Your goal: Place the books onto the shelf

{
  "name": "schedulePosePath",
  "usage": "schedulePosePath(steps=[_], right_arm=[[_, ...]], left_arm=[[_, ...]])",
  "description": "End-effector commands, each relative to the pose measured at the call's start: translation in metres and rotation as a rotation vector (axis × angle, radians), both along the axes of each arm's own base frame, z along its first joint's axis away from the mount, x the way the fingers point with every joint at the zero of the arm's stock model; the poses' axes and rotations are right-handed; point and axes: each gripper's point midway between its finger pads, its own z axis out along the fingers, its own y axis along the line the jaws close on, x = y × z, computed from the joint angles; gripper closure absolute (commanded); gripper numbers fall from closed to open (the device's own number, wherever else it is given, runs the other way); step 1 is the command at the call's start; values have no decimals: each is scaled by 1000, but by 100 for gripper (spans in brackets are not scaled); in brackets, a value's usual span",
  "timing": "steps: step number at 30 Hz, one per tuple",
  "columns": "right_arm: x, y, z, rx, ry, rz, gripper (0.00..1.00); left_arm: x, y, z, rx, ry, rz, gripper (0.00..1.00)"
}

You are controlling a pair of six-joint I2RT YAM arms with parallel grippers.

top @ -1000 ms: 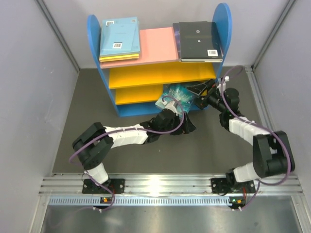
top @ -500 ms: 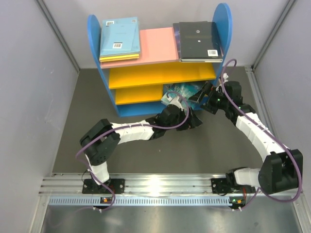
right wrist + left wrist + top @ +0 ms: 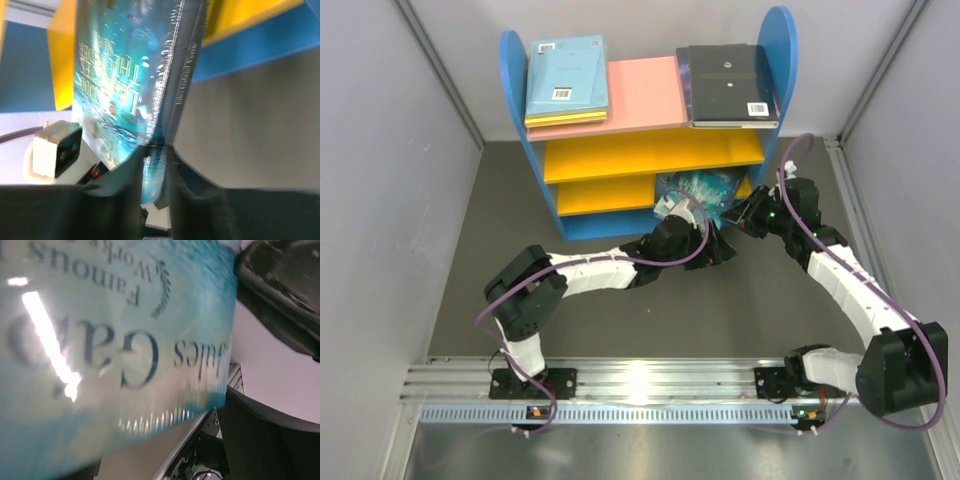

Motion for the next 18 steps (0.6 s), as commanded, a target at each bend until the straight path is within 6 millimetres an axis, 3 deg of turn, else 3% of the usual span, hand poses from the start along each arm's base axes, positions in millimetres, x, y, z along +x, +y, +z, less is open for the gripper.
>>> schedulePosePath(steps=[1,3,10,18], right_arm=[[14,-1,17,11,-76,-51,85],[18,-2,18,9,-77,-60,86],[35,-2,20,-8,-78,-75,87],[59,2,19,-32,-69,-73,87]], left_arm=[[-6,6,52,-64,-115,-9,16],[-11,15,60,-68,-132,-15,15],[-38,44,61,-71,-130,-23,15],[-72,122,50,-48,-152,75,14]])
